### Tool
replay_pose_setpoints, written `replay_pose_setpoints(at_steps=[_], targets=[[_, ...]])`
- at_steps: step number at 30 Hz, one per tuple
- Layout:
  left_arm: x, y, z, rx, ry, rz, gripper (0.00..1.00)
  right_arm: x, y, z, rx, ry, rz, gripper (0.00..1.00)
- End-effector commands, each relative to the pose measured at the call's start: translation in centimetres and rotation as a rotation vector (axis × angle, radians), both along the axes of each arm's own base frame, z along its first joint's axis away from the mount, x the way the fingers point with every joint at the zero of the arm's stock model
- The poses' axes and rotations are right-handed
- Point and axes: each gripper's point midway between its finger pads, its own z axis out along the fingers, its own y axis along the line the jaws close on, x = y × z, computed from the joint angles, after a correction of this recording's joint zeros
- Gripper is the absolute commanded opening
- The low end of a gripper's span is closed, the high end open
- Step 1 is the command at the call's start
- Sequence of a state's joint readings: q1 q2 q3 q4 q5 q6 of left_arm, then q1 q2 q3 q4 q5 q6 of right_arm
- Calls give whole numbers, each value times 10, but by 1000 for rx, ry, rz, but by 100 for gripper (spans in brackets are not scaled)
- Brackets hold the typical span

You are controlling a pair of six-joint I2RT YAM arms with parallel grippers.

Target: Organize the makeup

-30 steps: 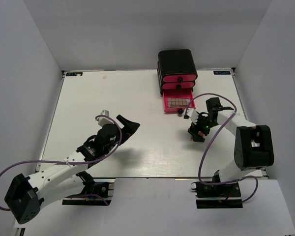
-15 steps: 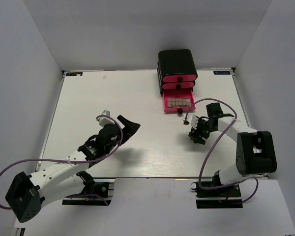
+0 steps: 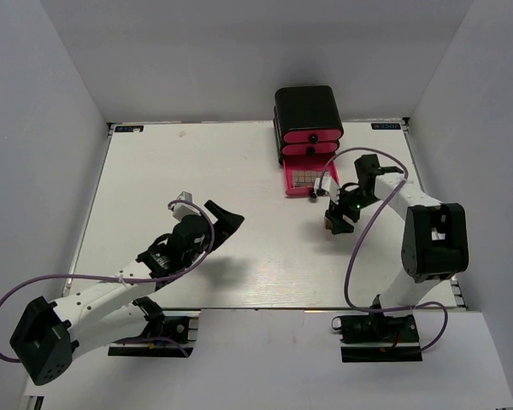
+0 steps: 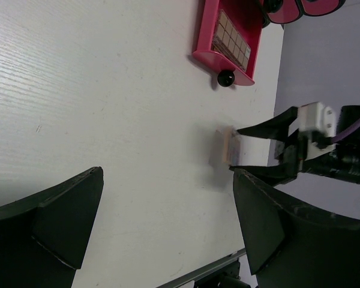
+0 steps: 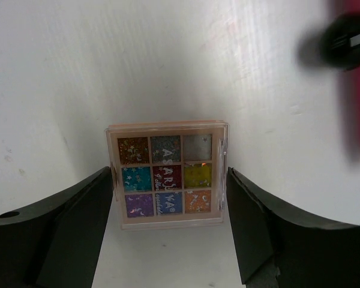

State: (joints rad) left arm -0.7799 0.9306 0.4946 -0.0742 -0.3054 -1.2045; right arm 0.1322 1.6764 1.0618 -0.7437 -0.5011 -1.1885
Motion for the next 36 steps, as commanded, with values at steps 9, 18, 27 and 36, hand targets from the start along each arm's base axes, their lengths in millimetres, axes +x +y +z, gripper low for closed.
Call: replay_pose_setpoints(at_steps=[9, 18, 27, 36], targets=[[4, -6, 10, -20, -23, -12, 98, 115, 43, 120, 153, -317, 35, 13], [5, -4, 13, -8, -27, -6, 98, 188, 69, 101, 79, -448, 59, 18], [4, -3, 12, -5, -27, -2, 98, 209, 70, 78, -4, -481, 47, 64], [5, -5, 10, -9, -25, -10, 98, 183, 70, 83, 41, -433, 59, 82]])
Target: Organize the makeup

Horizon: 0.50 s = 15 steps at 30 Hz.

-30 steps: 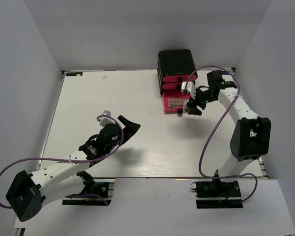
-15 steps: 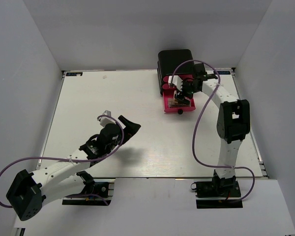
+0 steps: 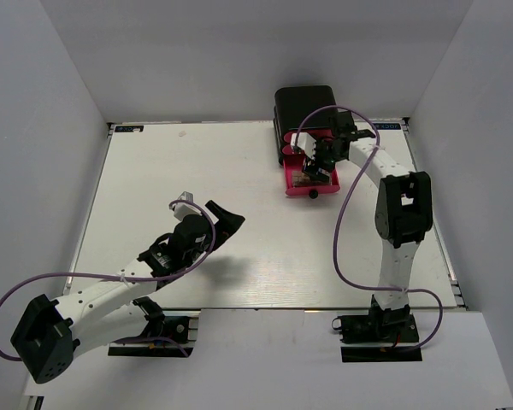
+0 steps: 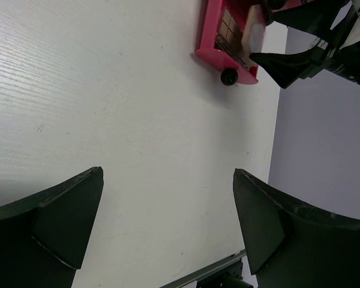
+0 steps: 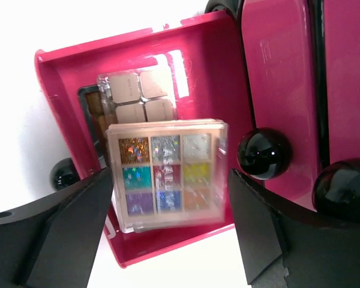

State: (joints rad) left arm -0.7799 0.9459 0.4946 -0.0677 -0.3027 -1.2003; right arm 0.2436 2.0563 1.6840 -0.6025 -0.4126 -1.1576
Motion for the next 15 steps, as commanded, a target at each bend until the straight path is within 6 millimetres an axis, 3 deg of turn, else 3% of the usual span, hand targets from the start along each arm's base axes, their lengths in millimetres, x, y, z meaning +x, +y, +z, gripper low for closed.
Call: replay_pose_setpoints(at_steps=[1, 8, 12, 13, 14, 15], targets=[[5, -5, 14, -19, -31, -6, 98, -4, 3, 31, 46, -55, 12, 83], [5, -6, 14, -14, -26, -11, 98, -8, 3, 32, 59, -28, -5, 89], [4, -1, 16, -17, -35, 2, 98, -30, 17, 63, 202, 42, 9, 89], [3, 0, 13, -12, -32, 4, 98, -40, 22, 81, 252, 47, 2, 89], [3, 0, 16, -20, -39, 6, 98, -52, 25, 76, 307, 76, -4, 89], [3, 1, 14, -19, -37, 8, 98, -63, 27, 92, 382, 103, -70, 89]])
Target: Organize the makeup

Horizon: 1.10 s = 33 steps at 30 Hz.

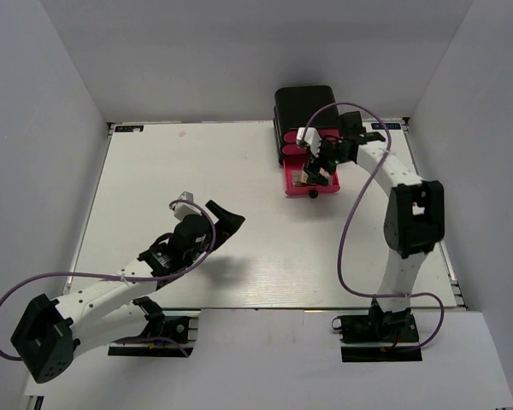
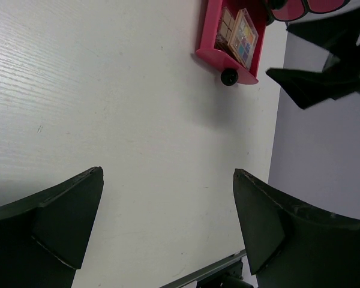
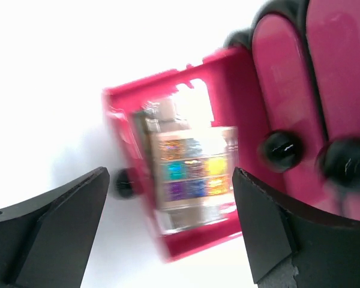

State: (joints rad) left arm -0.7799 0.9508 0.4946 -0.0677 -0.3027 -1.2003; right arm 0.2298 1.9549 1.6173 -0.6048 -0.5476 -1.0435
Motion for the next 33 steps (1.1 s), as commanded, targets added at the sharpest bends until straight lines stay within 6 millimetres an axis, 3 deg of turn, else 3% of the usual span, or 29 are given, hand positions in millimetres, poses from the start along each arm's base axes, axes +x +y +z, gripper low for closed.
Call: replay_pose_setpoints(at_steps=[1, 2, 4, 5, 6, 7, 8, 11, 15, 25, 29, 33], targets=[[3, 1, 16, -23, -41, 8, 98, -41, 14, 60, 266, 68, -104, 89], [3, 0, 16, -26, -41, 7, 98, -52, 12, 37, 268, 98, -140, 89], [3, 0, 15, -24, -38, 6, 98, -72, 10, 32, 289, 151, -156, 89], [2, 0, 14, -19, -33, 6, 98, -81, 12, 30, 324, 232, -207, 83], [3, -1, 14, -18, -30, 3, 98, -95, 9, 16, 328, 300, -227, 66], [2, -1, 14, -20, -31, 1, 98, -101, 5, 15, 339, 324, -252, 57], [2, -1, 12, -19, -29, 0, 98, -114, 3, 1, 356, 399, -306, 38], [2, -3, 10, -25, -30, -5, 98, -134, -1, -7, 401, 497, -421, 34], [3, -6, 10, -26, -23, -14, 98, -149, -10, -38, 451, 599, -631, 44], [-1, 3, 12, -8, -14, 5, 98, -86, -14, -55, 644, 678, -1037, 53], [0, 3, 14, -7, -14, 11, 98, -64, -17, -68, 663, 715, -1137, 50], [3, 2, 16, 6, -9, 17, 98, -42, -16, -65, 692, 694, -1157, 46]])
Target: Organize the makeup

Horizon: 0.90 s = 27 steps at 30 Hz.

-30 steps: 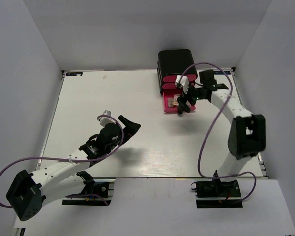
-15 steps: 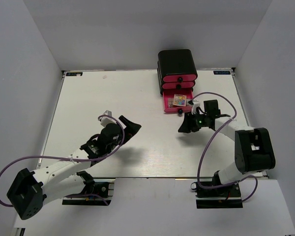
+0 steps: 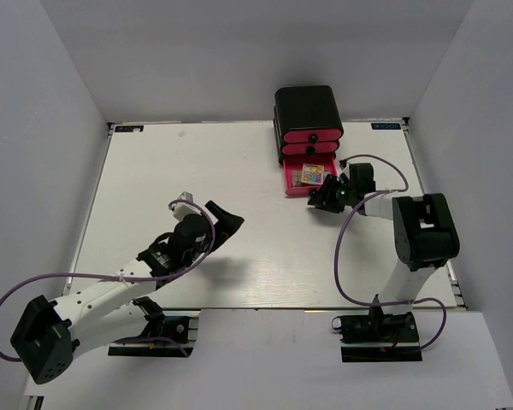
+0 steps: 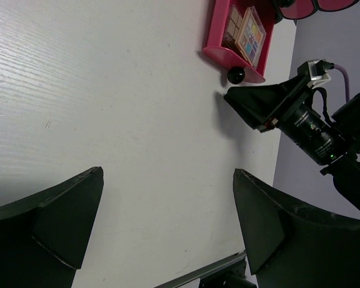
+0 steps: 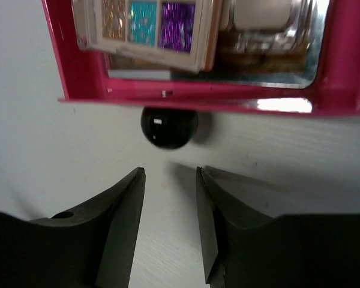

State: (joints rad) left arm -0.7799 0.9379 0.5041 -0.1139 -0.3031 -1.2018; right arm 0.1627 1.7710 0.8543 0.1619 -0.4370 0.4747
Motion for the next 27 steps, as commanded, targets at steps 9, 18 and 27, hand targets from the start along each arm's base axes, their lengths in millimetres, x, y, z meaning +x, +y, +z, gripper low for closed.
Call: replay_pose_setpoints(at_steps=[9, 18, 27], targets=[[13, -9, 17, 8, -21, 1, 98, 69, 0, 28, 36, -118, -122, 34], [16, -15, 16, 17, -18, -10, 98, 93, -1, 38, 27, -177, -122, 26], [18, -16, 15, 24, -16, -13, 98, 121, -11, 46, -1, -229, -148, 27]])
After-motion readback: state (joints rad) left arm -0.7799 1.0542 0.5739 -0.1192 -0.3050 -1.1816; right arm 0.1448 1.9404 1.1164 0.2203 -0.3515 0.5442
